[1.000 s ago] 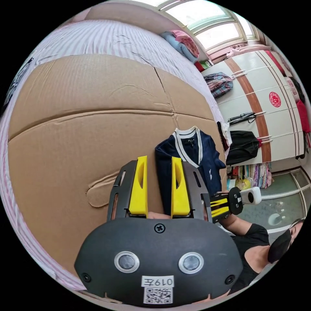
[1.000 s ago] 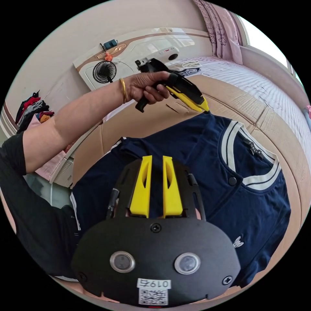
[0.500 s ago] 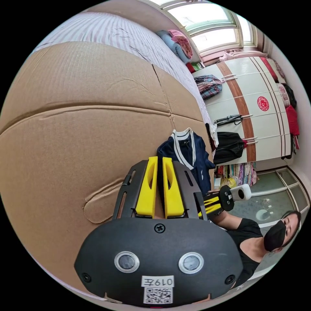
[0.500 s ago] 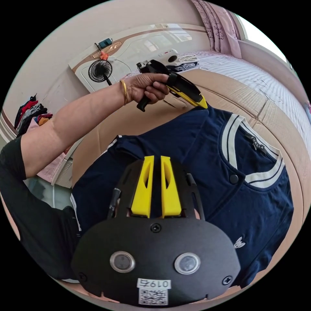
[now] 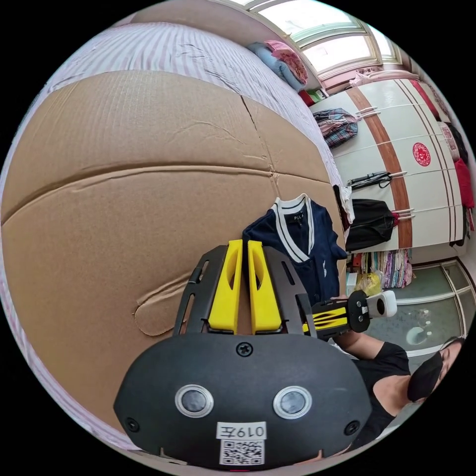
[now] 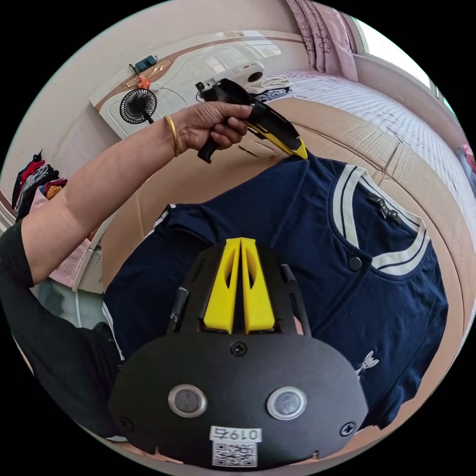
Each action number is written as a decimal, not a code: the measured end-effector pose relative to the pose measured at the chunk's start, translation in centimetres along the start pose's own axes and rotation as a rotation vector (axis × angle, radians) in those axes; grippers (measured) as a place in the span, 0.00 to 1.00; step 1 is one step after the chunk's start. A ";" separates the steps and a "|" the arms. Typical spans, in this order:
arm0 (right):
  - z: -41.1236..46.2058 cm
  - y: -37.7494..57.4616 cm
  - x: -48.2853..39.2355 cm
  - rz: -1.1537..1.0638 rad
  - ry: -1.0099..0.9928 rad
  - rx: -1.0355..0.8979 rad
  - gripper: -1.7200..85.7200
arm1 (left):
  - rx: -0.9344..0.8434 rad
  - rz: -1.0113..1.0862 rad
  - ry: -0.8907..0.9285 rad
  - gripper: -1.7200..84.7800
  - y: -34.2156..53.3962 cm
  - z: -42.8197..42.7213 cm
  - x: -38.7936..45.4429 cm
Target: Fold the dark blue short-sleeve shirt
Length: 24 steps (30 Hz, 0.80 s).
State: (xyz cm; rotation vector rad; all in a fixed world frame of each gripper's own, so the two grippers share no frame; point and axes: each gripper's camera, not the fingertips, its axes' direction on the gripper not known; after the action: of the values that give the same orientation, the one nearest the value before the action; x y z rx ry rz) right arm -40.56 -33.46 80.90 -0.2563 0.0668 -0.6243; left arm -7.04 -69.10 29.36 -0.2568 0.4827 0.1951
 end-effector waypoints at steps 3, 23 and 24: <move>0.0 0.0 0.1 0.004 0.002 0.001 0.01 | 0.009 0.004 -0.024 0.03 -0.6 0.4 0.4; -0.3 -0.2 1.5 0.010 0.013 0.001 0.01 | -0.043 -0.018 -0.199 0.04 -5.3 3.1 4.2; -0.4 -0.2 1.6 0.011 0.013 0.001 0.01 | -0.056 -0.024 -0.227 0.04 -5.8 3.3 4.6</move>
State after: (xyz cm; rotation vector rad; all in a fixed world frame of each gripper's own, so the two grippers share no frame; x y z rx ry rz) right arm -39.43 -34.60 80.59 -0.2504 0.0800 -0.6153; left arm -0.18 -73.10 31.06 -0.2916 0.2494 0.2114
